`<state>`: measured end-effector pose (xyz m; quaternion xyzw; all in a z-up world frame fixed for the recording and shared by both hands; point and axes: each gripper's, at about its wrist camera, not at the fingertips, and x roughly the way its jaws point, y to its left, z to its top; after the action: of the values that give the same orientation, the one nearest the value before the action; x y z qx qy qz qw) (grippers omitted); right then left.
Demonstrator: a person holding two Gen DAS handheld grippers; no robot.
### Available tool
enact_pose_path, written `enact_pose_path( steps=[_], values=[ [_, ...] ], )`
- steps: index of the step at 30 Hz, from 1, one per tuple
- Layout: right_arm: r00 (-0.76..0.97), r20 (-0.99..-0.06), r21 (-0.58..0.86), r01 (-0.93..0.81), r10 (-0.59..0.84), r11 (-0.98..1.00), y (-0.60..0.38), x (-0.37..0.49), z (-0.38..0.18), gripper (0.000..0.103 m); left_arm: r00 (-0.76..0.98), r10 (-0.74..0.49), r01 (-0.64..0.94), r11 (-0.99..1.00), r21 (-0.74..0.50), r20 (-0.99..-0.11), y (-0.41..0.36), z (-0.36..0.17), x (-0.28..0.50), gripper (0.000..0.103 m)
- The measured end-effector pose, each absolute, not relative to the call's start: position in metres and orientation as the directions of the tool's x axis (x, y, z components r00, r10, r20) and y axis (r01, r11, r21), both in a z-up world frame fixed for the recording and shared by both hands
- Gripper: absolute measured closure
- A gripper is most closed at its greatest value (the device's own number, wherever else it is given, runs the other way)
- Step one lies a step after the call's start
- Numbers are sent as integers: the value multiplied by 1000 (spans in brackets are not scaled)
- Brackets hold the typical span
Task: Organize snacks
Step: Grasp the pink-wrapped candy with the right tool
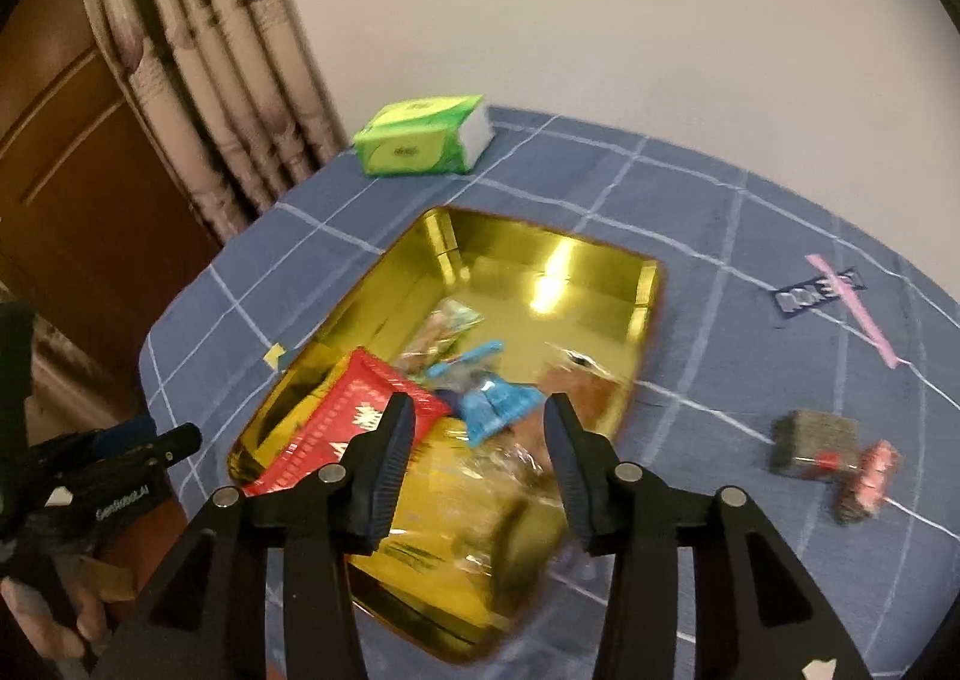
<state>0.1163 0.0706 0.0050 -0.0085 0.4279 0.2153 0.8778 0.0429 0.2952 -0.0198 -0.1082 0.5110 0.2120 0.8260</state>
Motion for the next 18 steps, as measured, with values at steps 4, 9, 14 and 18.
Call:
enact_pose_path(
  steps=[4,9,14,18],
  values=[
    [600,-742,125,-314,299,941,32,113,11,61,388,244,-461,886,42,-889,295,-19,42,52],
    [621,-761,115,-152,185,982,-35,118,1,61,389,245,-458,888,45,-888,294,-19,41,52],
    [627,-778,58,-4,47,998,-86,120,-20,61,393,254,-452,890,55,-884,293,-17,41,52],
    [594,-804,73,41,35,996,-105,123,-38,61,398,256,-446,893,58,-881,290,-17,42,52]
  ],
)
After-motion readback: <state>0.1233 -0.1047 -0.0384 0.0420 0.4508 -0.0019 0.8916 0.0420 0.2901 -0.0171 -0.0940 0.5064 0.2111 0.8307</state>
